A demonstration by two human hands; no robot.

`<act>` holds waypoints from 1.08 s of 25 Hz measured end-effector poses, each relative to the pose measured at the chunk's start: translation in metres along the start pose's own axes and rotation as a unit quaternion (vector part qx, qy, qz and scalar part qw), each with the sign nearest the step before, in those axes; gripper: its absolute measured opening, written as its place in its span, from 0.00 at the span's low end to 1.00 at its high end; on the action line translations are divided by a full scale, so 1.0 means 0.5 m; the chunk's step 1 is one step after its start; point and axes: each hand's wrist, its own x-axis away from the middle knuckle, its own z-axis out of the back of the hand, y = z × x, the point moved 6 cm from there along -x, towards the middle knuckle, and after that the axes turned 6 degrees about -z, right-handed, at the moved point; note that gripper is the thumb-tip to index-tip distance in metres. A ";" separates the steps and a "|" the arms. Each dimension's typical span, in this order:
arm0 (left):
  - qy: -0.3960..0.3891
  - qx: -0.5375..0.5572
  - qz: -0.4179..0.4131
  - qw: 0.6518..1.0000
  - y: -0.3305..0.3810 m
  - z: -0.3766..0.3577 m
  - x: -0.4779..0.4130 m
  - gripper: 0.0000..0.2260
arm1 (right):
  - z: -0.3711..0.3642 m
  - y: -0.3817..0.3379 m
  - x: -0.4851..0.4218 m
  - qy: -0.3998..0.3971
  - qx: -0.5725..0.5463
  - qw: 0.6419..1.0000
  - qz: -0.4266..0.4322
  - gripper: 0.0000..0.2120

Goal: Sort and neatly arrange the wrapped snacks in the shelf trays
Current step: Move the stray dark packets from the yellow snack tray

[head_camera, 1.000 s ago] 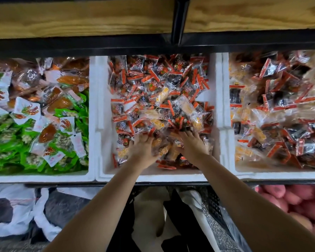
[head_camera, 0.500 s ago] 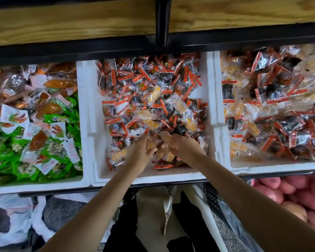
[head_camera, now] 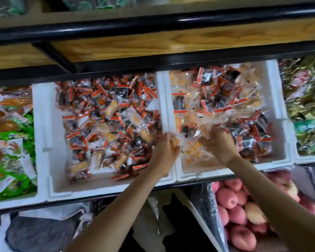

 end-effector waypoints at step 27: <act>-0.045 -0.248 0.149 0.956 -0.351 0.142 0.122 0.25 | -0.284 -0.159 0.048 -0.081 0.274 0.938 0.198 0.21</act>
